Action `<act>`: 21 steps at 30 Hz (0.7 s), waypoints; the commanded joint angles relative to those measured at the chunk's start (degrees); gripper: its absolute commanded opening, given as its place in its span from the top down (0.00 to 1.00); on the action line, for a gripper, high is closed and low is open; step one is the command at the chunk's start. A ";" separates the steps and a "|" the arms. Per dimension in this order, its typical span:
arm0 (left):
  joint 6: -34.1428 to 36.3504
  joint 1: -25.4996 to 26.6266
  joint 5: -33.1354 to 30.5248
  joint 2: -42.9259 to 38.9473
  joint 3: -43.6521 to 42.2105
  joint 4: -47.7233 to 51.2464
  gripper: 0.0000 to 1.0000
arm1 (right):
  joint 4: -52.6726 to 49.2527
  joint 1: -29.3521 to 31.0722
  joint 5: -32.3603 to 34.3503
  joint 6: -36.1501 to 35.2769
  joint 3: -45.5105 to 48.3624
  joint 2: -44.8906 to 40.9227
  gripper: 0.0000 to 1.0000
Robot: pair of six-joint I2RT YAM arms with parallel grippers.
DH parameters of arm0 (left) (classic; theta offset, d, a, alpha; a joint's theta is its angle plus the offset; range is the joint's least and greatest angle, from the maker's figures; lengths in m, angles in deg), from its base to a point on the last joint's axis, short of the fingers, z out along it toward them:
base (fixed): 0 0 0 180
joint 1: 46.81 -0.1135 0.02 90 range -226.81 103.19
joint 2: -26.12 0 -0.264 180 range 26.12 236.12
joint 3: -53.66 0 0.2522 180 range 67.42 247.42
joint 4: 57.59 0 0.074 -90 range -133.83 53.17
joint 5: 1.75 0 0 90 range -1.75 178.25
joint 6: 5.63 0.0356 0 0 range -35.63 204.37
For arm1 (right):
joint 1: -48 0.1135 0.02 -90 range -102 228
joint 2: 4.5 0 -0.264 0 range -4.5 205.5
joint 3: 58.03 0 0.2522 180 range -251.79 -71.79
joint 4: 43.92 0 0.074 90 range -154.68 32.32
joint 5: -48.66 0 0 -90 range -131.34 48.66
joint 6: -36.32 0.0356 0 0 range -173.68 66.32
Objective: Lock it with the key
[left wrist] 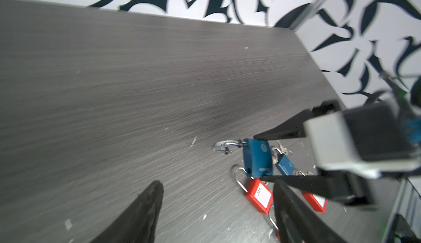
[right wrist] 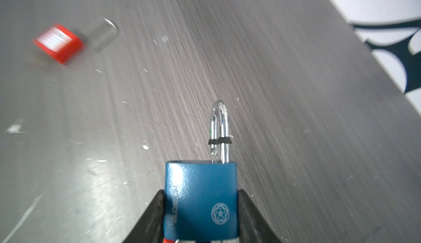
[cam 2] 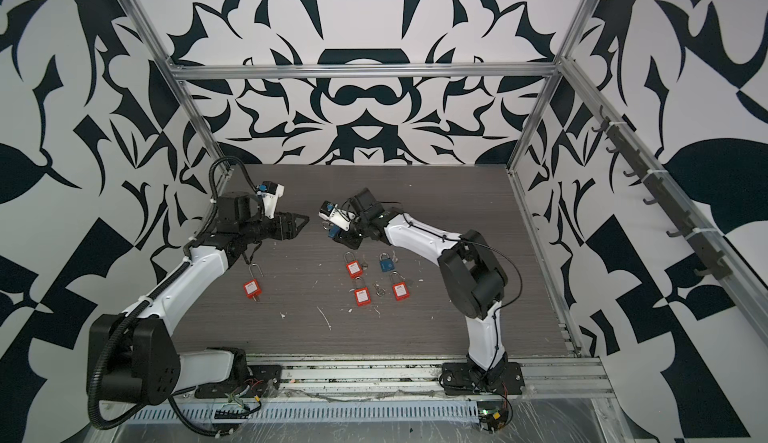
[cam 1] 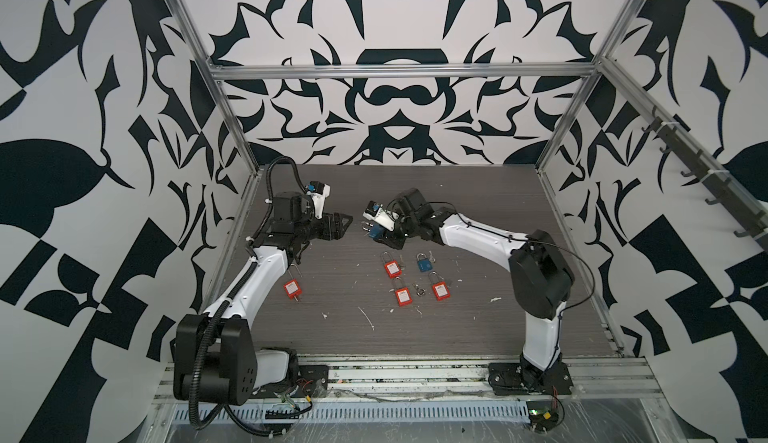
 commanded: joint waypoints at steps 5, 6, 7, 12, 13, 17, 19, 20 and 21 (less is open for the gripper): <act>13.54 0.95 12.75 -3.40 -6.22 -15.11 0.23 | 3.78 -5.33 -13.91 -3.98 9.29 -12.36 0.65; 15.56 1.61 13.39 -3.15 -6.28 -14.93 0.25 | 3.54 -5.58 -14.32 -4.33 10.18 -13.64 0.65; 18.02 2.38 14.56 -2.71 -6.26 -14.47 0.29 | 3.13 -5.65 -14.17 -5.19 11.25 -15.06 0.65; 28.21 4.73 23.11 2.69 -2.55 -9.95 0.45 | 1.18 -5.62 -11.54 -9.99 16.06 -20.96 0.65; 29.28 5.22 23.67 3.59 -1.46 -9.14 0.46 | 1.14 -5.64 -11.33 -10.22 16.97 -22.18 0.65; 32.25 7.17 26.53 7.87 2.10 -7.35 0.50 | -0.33 -5.61 -11.09 -10.48 18.84 -25.83 0.65; 35.81 8.36 27.92 9.71 4.15 -4.21 0.54 | -0.53 -5.65 -11.04 -10.72 19.62 -26.85 0.65; 37.25 8.87 28.44 10.83 5.42 -2.24 0.56 | -0.53 -5.62 -11.14 -10.64 19.96 -27.17 0.65; 38.09 9.24 28.74 11.75 6.27 -1.25 0.56 | -0.46 -5.61 -11.09 -10.52 20.31 -27.41 0.66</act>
